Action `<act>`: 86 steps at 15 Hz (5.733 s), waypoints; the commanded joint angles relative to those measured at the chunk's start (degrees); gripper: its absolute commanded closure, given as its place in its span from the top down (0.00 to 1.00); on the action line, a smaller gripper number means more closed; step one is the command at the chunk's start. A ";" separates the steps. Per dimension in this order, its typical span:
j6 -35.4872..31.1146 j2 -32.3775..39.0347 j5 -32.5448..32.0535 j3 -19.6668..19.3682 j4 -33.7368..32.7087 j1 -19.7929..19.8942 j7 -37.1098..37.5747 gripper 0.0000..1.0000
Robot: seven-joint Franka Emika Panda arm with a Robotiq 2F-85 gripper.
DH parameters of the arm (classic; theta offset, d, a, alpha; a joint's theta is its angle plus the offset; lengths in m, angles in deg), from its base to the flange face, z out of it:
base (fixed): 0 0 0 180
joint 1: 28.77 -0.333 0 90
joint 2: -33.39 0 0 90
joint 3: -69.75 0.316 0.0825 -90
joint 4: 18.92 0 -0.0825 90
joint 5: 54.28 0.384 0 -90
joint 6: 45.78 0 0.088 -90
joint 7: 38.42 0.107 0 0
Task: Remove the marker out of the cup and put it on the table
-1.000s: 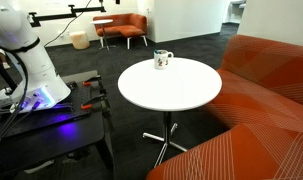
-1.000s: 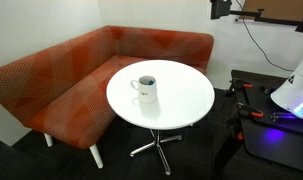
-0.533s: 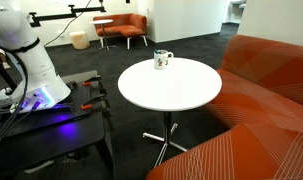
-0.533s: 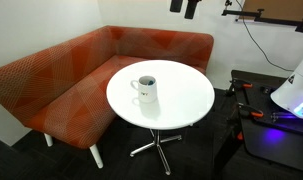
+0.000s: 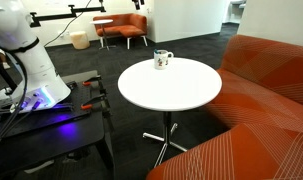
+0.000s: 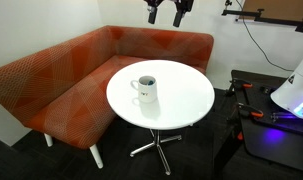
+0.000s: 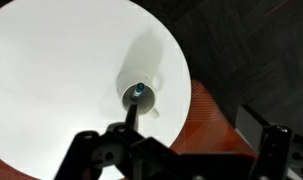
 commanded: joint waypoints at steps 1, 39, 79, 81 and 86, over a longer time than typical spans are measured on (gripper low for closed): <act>0.15 4.16 -3.87 -0.48 -2.31 1.02 9.27 1.00; 2.39 27.29 16.15 -8.31 -14.83 1.66 -8.52 1.00; 13.75 37.89 22.47 -10.26 -22.84 4.70 -12.77 0.57; 14.26 38.86 22.54 -10.52 -23.79 4.72 -12.69 0.55; 14.21 40.68 22.67 -10.73 -25.54 4.74 -12.67 0.49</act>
